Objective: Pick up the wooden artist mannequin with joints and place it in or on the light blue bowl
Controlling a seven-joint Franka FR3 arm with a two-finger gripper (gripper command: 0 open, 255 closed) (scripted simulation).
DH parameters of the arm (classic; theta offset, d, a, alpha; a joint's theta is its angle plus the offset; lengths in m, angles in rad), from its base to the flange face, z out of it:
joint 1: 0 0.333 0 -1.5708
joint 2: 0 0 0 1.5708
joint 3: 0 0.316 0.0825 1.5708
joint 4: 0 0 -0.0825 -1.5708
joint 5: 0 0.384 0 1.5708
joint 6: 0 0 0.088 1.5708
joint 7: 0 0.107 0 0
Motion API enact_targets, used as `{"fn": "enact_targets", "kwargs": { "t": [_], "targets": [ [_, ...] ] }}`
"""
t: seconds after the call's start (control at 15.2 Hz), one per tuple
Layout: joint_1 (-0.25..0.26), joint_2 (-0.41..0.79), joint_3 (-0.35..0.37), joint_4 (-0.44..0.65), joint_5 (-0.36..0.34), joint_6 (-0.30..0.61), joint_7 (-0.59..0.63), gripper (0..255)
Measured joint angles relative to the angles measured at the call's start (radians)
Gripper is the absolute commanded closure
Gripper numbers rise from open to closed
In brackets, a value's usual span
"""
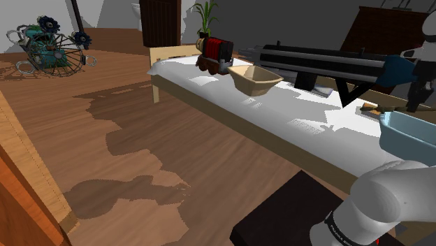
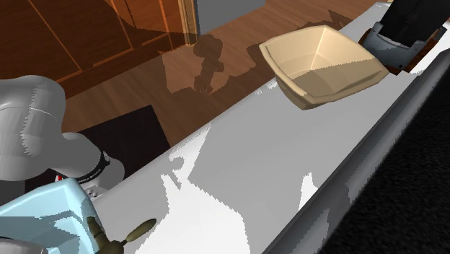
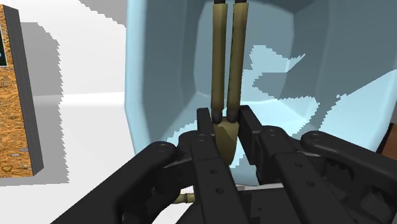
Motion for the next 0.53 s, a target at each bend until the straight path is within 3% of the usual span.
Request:
{"fn": "enact_targets", "kwargs": {
  "t": [0.07, 0.4, 0.53],
  "targets": [
    [0.0, 0.002, -0.005, 0.001, -0.003, 0.013, 0.007, 0],
    [0.002, 0.009, -0.028, -0.001, -0.03, 0.067, 0.017, 0],
    [0.0, 0.005, -0.015, 0.002, -0.005, 0.033, 0.01, 0]
  ]
}}
